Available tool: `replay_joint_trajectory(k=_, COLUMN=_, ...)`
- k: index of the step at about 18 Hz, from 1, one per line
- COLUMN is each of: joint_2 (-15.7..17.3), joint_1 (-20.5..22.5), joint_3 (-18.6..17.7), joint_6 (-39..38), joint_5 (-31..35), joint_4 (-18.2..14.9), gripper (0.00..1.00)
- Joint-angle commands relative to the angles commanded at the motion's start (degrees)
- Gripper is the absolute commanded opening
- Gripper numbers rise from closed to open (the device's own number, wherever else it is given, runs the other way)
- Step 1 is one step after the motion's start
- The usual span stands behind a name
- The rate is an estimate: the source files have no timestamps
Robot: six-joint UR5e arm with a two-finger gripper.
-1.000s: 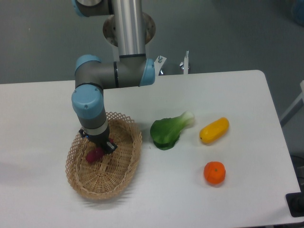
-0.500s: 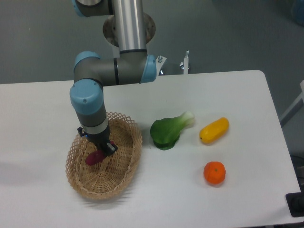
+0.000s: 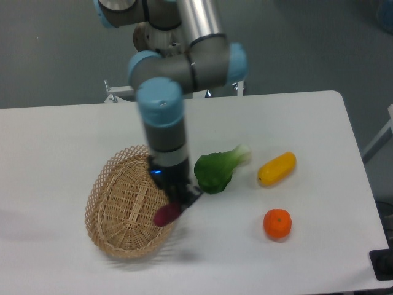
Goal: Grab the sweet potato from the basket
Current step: 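Lift the sweet potato out of the basket and carry it toward the yellow fruit, then raise the held sweet potato above the yellow fruit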
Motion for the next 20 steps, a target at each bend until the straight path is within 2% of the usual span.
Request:
replay_joint_trajectory(k=2, joint_2=0.79, joint_1=2.9, joint_3=0.54, joint_6=3.87, joint_5=0.08, joint_4=-2.91, gripper=0.22)
replay_joint_trajectory(k=5, joint_2=1.76, joint_1=7.38, joint_3=0.36, joint_6=9.41, joint_5=0.08, joint_4=-4.49, gripper=0.22)
replay_joint_trajectory(k=7, joint_2=2.55, joint_1=10.11, joint_3=0.71, joint_6=14.59, joint_5=0.08, joint_4=-7.21, gripper=0.22)
replay_joint_trajectory(k=9, joint_2=3.08, joint_1=11.96, joint_3=0.89, joint_6=18.03, joint_5=0.08, joint_4=-8.45, gripper=0.22)
replay_joint_trajectory(k=20, joint_2=3.26, joint_1=12.5, joint_3=0.97, joint_6=19.18, joint_5=0.17, joint_4=-8.19, gripper=0.22)
